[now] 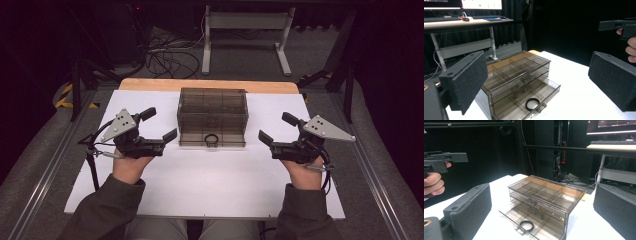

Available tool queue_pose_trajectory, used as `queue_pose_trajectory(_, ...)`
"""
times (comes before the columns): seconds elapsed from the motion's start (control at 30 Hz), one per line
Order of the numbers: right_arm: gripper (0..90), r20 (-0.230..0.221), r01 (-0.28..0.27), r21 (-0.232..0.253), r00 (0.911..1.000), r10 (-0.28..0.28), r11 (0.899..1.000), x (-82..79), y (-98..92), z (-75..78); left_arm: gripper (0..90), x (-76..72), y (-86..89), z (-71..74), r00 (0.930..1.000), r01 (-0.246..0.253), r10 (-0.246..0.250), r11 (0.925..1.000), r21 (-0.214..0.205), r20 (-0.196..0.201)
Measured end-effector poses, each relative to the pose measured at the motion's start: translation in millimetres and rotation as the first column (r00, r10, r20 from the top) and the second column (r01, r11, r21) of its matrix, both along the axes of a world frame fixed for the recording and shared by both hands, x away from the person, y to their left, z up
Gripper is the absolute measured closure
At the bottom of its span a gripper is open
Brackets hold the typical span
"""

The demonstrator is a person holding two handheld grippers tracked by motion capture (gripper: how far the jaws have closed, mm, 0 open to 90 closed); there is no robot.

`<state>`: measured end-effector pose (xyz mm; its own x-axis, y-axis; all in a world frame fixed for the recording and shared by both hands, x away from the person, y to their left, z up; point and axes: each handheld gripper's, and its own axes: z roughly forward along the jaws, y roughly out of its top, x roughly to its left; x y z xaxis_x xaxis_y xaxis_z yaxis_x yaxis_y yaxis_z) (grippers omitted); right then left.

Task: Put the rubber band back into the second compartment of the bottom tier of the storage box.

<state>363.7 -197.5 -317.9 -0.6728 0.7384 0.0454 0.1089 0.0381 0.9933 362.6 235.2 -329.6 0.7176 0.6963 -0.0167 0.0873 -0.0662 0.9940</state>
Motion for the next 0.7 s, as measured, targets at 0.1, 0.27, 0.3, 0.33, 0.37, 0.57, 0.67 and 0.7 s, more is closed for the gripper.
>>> queue_pose_trajectory(0.1,2.3,-0.001,0.001,-0.001,1.0000,-0.001,1.000,-0.3,0.2,0.0,3.1,-2.7,1.8,0.1,1.0000,0.004,-0.004,1.0000,-0.007,0.006)
queue_pose_trajectory(0.27,2.3,-0.001,0.002,-0.001,1.0000,-0.002,1.000,-0.1,-0.3,-0.3,2.9,-8.7,6.8,-0.1,0.9999,0.005,-0.005,0.9999,-0.016,0.013)
queue_pose_trajectory(0.3,2.3,0.000,0.002,0.000,1.0000,-0.002,1.000,-0.1,-0.3,-0.3,2.8,-9.9,8.0,0.0,0.9998,0.005,-0.005,0.9998,-0.017,0.017)
queue_pose_trajectory(0.33,2.3,0.000,0.002,0.000,1.0000,-0.002,1.000,-0.2,-0.3,-0.3,2.7,-11.6,9.6,0.3,0.9998,0.006,-0.006,0.9998,-0.019,0.019)
queue_pose_trajectory(0.37,2.3,0.001,0.002,-0.001,1.0000,-0.002,1.000,-0.4,-0.2,-0.2,2.7,-12.6,10.2,0.5,0.9998,0.005,-0.004,0.9997,-0.024,0.021)
queue_pose_trajectory(0.57,2.3,0.002,0.003,-0.001,1.0000,-0.003,1.000,-1.2,-0.4,0.0,2.1,-19.2,17.7,-0.4,0.9995,0.007,-0.006,0.9994,-0.035,0.030)
queue_pose_trajectory(0.67,2.3,0.004,0.004,0.003,1.0000,-0.004,1.000,-1.8,-0.9,0.2,2.0,-22.0,21.8,-1.3,0.9995,0.005,-0.004,0.9992,-0.039,0.033)
queue_pose_trajectory(0.7,2.3,0.005,0.006,0.002,1.0000,-0.006,1.000,-2.2,-1.2,0.3,2.0,-22.4,22.5,-1.5,0.9994,0.003,-0.002,0.9992,-0.040,0.035)
